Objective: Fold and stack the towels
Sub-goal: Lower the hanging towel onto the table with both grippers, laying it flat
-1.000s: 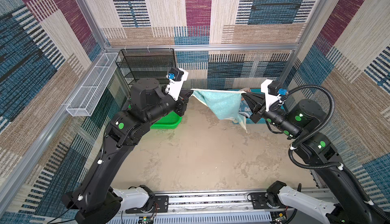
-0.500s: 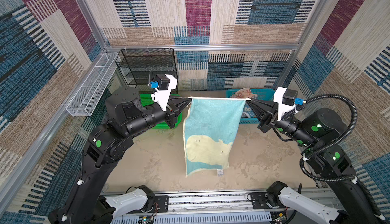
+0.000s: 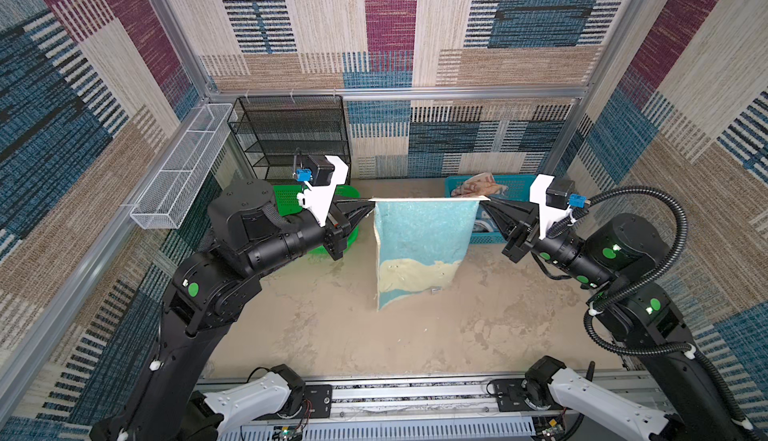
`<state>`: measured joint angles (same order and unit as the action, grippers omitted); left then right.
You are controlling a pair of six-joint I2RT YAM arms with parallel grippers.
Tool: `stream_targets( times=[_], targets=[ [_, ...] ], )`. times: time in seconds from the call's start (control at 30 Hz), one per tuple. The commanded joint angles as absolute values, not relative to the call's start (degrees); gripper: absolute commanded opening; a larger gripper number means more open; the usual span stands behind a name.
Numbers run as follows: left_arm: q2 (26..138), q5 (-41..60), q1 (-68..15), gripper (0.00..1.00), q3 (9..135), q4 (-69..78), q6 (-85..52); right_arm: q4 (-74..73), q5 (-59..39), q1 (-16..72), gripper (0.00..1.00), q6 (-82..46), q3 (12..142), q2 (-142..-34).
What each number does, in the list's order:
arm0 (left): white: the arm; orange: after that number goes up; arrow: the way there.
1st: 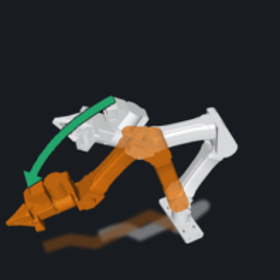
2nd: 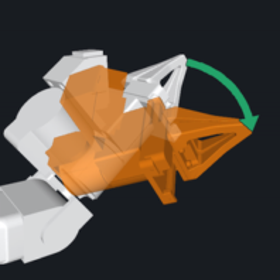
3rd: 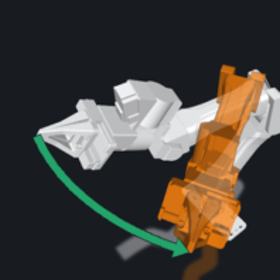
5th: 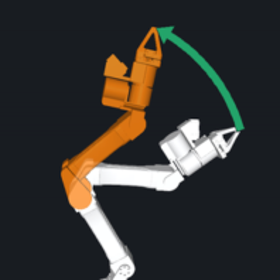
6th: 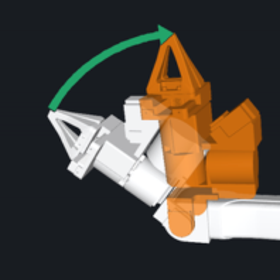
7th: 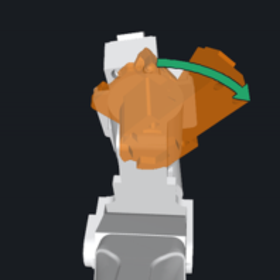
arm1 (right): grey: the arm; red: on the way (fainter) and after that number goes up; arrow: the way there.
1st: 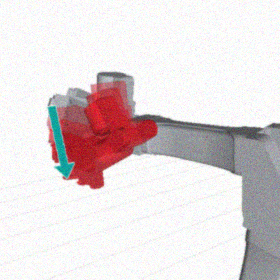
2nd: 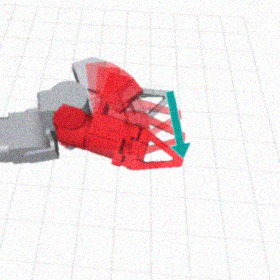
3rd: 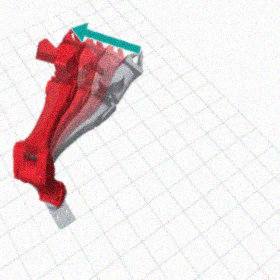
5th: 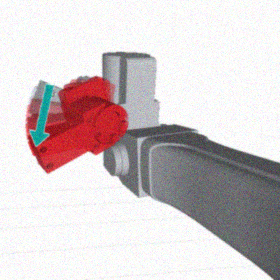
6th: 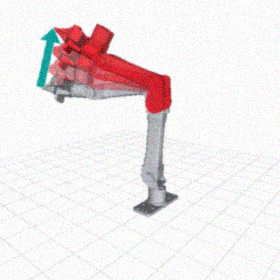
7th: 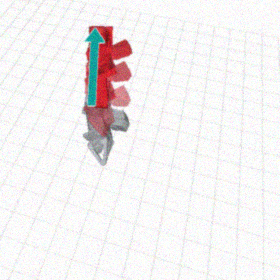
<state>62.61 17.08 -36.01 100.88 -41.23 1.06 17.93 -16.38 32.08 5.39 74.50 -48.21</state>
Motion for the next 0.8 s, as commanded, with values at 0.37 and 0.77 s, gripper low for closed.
stream_targets(
  times=[0.37, 0.77],
  targets=[
    [61.4, 7.7, -35.3, 0.0, 102.1, -41.7, -0.6, 16.9, -2.3, 31.5, 0.0, 3.6, 76.5, -47.5],
    [68.3, -5.4, -35.2, 0.0, 101.8, -42.6, 3.1, 12.6, 10.8, 31.5, 0.0, 4.3, 73.9, -53.2]
  ],
)
